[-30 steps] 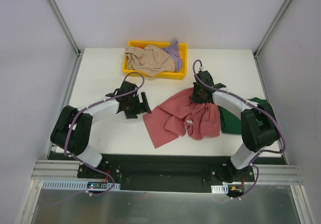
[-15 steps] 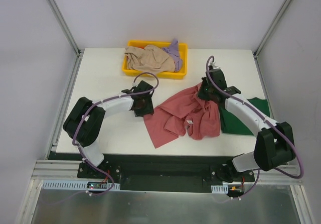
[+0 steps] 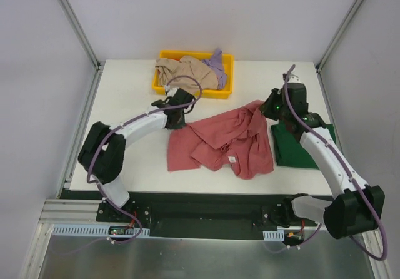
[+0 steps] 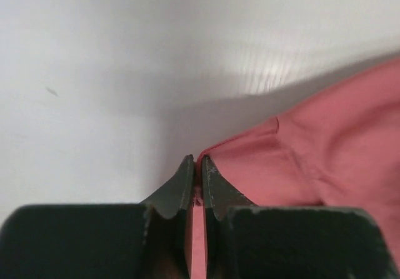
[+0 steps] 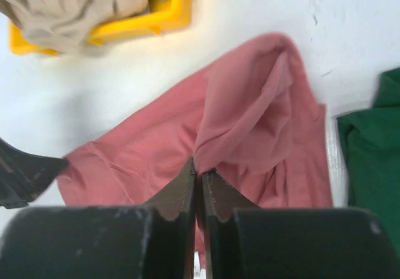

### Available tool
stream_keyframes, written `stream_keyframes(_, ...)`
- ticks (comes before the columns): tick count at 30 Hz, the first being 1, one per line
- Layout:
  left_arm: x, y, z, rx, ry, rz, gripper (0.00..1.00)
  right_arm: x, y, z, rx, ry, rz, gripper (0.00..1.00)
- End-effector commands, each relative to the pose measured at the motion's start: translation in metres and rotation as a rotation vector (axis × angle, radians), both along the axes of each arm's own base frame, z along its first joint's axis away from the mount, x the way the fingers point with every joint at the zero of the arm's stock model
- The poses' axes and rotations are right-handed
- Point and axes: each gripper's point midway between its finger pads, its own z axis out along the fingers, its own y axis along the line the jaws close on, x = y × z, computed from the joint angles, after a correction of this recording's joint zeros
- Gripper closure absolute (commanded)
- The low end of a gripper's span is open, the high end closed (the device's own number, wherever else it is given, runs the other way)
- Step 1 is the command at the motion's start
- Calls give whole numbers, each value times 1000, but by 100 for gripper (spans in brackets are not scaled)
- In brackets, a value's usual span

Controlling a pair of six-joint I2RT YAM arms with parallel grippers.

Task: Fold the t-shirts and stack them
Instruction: Flatten out the tshirt

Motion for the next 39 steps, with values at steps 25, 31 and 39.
stream_keyframes(25,-57,206,493,69,-1263,389,100,-81,-72,265,13,-684,-128,99)
stream_keyframes(31,-97,221,534,11,-1382,386,100,-116,-62,299,54,-765,-39,98)
stream_keyframes(39,-142,240,571,-13,-1503,392,100,-175,-45,295,177,-792,74,96)
